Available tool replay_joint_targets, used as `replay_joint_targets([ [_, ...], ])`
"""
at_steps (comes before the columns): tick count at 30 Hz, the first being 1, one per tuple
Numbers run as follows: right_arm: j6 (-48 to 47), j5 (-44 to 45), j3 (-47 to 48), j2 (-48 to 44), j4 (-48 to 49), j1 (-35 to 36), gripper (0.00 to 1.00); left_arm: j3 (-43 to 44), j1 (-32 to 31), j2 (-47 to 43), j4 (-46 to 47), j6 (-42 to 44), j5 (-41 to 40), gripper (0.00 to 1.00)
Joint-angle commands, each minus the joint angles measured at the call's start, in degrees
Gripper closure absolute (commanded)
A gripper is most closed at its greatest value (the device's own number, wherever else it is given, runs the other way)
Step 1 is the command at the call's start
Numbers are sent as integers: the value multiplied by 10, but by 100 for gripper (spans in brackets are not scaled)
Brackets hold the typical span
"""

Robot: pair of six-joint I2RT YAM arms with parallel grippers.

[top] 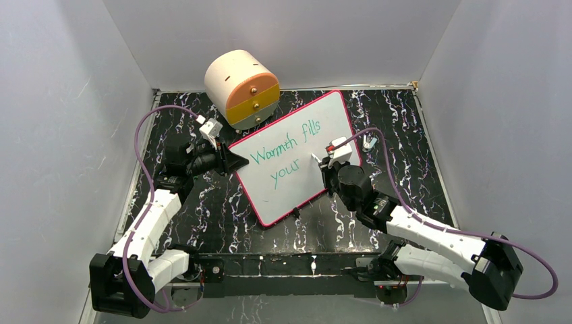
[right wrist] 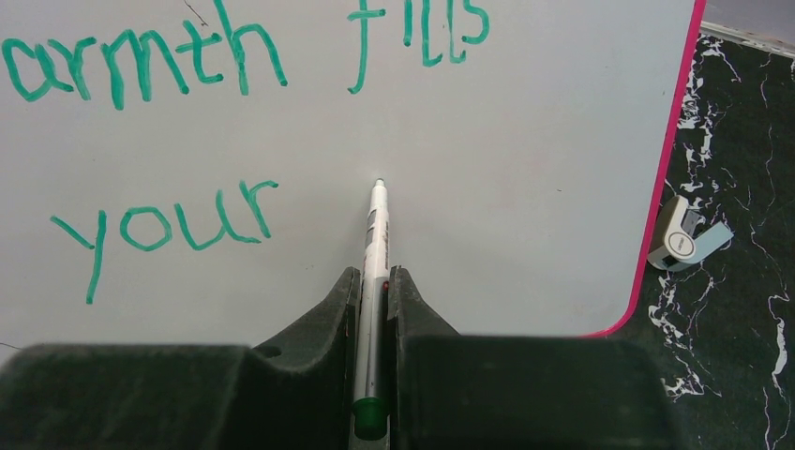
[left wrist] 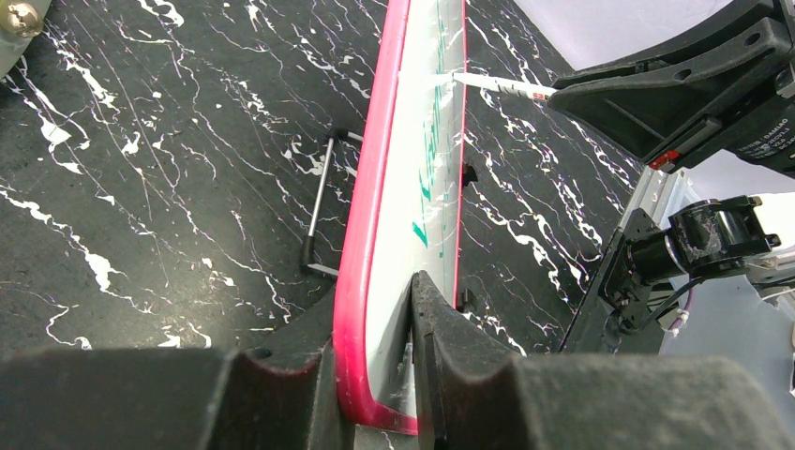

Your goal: Write a sentence on the whiteboard

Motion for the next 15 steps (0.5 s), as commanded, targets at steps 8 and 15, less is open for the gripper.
replay_joint_targets([
  [8,-6,-30,7,1,43,-4,100,-34,-13,28,-97,94,-72,100],
  [15,-5,-50,9,-2,30,-4,100,-34,-13,28,-98,94,-74,100],
])
